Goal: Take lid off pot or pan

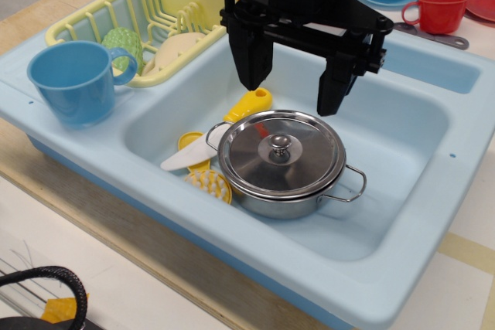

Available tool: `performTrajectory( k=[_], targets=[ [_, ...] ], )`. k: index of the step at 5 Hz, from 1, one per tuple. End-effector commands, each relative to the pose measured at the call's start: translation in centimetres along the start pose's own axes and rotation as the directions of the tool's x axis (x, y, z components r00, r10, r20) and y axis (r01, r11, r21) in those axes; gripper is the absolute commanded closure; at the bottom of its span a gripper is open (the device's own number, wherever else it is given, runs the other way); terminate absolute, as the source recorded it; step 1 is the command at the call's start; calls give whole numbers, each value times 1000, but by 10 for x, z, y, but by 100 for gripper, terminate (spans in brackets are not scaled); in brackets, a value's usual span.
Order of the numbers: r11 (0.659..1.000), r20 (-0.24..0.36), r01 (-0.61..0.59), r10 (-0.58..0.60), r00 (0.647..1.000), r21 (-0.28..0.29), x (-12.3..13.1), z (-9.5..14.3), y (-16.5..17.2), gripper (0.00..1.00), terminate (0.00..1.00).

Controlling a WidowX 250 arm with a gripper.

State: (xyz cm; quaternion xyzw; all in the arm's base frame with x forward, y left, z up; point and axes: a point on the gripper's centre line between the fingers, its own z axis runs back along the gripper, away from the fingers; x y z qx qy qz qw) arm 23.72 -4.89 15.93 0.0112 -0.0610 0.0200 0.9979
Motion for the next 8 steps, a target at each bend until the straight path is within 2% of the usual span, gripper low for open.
performTrajectory(
  k=[1, 4, 6, 8],
  targets=[
    [1000, 0, 0, 0, 1000, 0, 0, 0, 0, 0, 0],
    [1000, -28, -11, 10, 1000, -14, 4, -39, -2, 0, 0],
    [999, -82, -32, 29, 996, -28, 8, -52, 4, 0, 0],
    [999, -86, -34, 30, 996, -41, 11, -62, 12, 0, 0]
  ],
)
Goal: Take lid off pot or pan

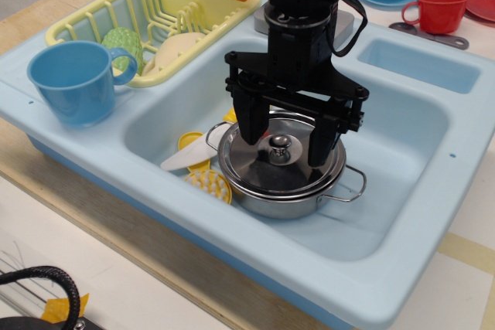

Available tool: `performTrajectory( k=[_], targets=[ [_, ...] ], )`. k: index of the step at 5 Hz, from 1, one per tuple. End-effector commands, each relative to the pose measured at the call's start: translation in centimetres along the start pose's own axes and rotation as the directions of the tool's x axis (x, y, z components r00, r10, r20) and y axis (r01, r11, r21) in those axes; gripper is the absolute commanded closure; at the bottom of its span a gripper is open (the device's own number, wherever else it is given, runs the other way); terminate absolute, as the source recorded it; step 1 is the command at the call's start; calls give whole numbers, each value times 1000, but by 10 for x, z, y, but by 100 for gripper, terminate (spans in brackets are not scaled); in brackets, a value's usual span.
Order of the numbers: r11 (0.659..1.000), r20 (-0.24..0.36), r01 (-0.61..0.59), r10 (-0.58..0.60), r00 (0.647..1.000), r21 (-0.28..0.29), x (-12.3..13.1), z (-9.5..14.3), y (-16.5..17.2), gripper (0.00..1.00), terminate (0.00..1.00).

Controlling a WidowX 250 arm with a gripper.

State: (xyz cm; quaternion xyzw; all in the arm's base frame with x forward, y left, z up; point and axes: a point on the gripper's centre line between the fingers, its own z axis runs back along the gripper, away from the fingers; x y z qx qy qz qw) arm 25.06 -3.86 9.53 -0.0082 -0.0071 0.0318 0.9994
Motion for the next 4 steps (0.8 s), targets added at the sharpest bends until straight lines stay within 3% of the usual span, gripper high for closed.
performTrajectory(
  k=[1, 2, 4],
  targets=[
    [1000, 1, -28, 28, 1000, -7, 6, -4, 5, 0, 0],
    [999, 5, -41, 42, 999, -15, 3, -8, 6, 100, 0],
    [999, 9, -48, 48, 999, -9, 3, 6, 3, 100, 0]
  ],
)
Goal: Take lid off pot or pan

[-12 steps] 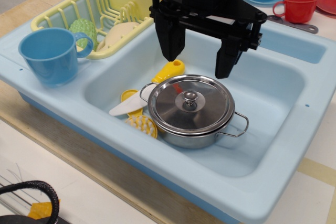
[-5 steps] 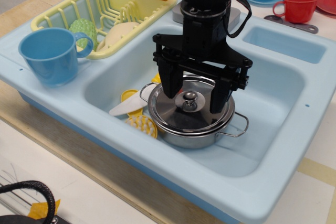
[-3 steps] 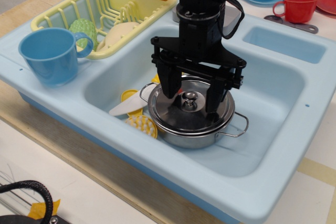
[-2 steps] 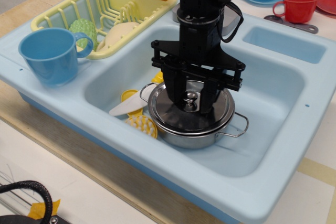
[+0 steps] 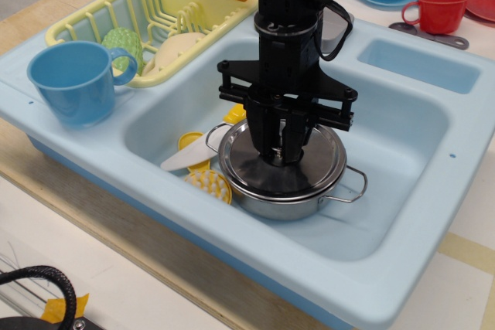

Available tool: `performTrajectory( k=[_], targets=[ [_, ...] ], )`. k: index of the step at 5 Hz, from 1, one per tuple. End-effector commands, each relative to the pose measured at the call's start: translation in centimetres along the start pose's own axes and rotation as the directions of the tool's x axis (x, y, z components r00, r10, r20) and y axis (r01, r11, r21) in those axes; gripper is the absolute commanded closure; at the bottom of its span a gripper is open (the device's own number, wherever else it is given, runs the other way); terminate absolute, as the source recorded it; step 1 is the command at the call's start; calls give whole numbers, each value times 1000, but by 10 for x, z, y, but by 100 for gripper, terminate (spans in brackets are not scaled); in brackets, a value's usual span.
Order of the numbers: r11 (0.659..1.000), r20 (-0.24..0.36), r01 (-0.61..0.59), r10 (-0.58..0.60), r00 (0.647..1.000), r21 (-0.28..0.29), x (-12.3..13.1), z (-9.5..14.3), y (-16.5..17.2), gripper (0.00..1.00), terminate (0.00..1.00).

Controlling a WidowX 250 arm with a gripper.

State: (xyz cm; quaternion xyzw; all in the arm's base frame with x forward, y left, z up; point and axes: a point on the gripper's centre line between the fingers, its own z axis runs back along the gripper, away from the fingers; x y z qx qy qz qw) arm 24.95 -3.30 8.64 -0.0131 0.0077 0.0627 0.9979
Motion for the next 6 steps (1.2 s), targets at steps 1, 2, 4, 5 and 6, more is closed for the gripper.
performTrajectory(
  k=[1, 2, 4, 5, 6],
  targets=[
    [999, 82, 31, -34, 996, 29, 9, 36, -12, 100, 0],
    [997, 160, 57, -65, 985, 52, 21, 51, -28, 100, 0],
    [986, 265, 158, -167, 950, 54, 60, 62, -56, 100, 0],
    [976, 316, 214, -218, 924, 47, 76, 62, -65, 100, 0],
    [962, 320, 272, -269, 908, 36, 94, 60, -71, 100, 0]
  ],
)
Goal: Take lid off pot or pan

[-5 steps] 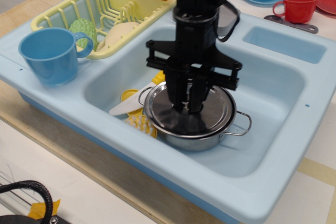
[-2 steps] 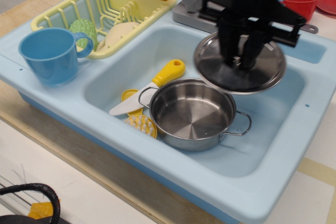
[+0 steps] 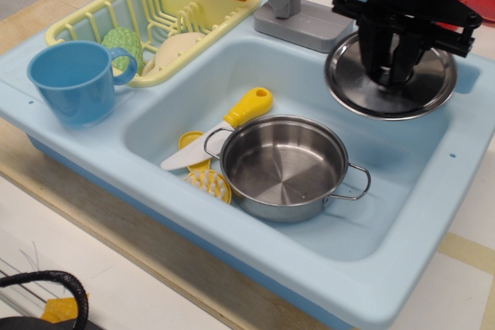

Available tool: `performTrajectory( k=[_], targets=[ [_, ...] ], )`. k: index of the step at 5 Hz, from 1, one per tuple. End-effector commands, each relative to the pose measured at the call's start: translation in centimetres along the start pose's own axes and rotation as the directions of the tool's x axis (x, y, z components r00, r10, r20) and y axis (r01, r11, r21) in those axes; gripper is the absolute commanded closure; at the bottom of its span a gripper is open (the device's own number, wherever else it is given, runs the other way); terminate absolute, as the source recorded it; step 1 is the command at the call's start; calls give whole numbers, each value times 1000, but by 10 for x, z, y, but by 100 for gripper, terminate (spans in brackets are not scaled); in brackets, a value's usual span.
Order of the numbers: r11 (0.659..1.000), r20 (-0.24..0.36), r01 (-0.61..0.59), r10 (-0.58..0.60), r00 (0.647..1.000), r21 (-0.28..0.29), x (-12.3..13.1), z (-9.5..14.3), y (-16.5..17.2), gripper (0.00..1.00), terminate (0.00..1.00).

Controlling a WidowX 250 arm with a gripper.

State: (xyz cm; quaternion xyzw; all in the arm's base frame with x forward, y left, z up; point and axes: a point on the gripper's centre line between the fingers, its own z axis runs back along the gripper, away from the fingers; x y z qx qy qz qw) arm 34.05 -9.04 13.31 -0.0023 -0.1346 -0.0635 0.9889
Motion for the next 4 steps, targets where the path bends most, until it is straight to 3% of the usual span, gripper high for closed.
performTrajectory(
  k=[1, 2, 3, 4],
  targets=[
    [996, 42, 86, -84, 996, -32, 26, 5, 3, 100, 0],
    [990, 22, 126, -125, 992, -65, 30, 3, 4, 0, 0],
    [990, 22, 126, -125, 992, -65, 30, 3, 4, 0, 0],
    [990, 22, 126, -125, 992, -65, 30, 3, 4, 0, 100]
  ],
)
